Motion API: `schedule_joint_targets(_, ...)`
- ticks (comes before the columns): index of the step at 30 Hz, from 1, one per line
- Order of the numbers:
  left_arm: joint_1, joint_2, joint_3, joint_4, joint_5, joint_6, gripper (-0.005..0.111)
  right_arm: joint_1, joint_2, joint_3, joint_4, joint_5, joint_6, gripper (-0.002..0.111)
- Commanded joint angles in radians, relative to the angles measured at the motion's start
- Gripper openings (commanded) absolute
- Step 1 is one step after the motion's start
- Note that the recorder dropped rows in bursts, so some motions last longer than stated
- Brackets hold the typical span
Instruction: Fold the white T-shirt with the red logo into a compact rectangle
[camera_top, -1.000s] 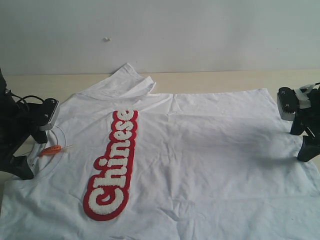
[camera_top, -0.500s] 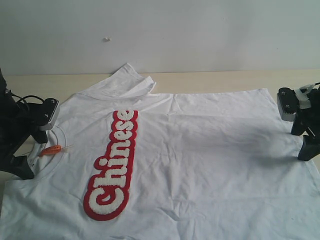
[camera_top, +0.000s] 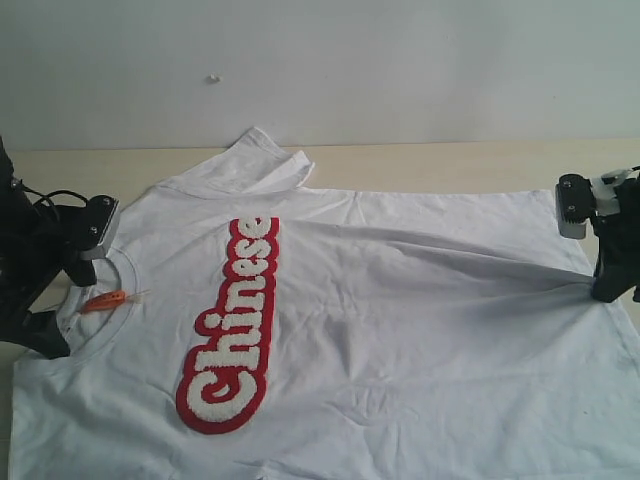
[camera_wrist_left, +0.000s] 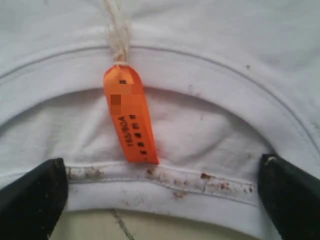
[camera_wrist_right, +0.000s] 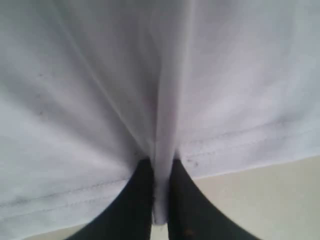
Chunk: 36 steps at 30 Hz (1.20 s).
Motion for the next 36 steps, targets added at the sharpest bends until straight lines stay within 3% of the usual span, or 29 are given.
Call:
schedule_joint_targets(1, 0.001, 0.042, 0.015, -0.005, 0.011, 0.000, 0.105, -0.002, 0.021, 0.002, -0.028, -0.070, 0.028, 0.000)
schedule_joint_targets(11, 0.001, 0.042, 0.015, -0.005, 0.011, -0.050, 0.105, -0.002, 0.021, 0.002, -0.018, -0.084, 0.035, 0.000)
schedule_joint_targets(15, 0.001, 0.042, 0.015, -0.001, -0.068, -0.057, 0.104, -0.002, 0.021, 0.002, -0.018, -0.084, 0.037, 0.000)
schedule_joint_targets(17, 0.000, 0.042, 0.015, 0.001, -0.081, -0.057, 0.094, -0.002, 0.021, 0.002, -0.018, -0.084, 0.037, 0.000)
schedule_joint_targets(19, 0.000, 0.042, 0.015, 0.035, -0.075, -0.053, 0.069, -0.002, 0.021, 0.002, -0.018, -0.084, 0.039, 0.000)
schedule_joint_targets(23, 0.000, 0.042, 0.015, 0.159, 0.048, -0.044, 0.000, -0.002, 0.021, 0.002, -0.018, -0.084, 0.039, 0.000)
schedule_joint_targets(36, 0.000, 0.040, 0.015, 0.156, 0.056, -0.057, 0.000, -0.002, 0.021, 0.002, 0.012, -0.026, 0.029, 0.000)
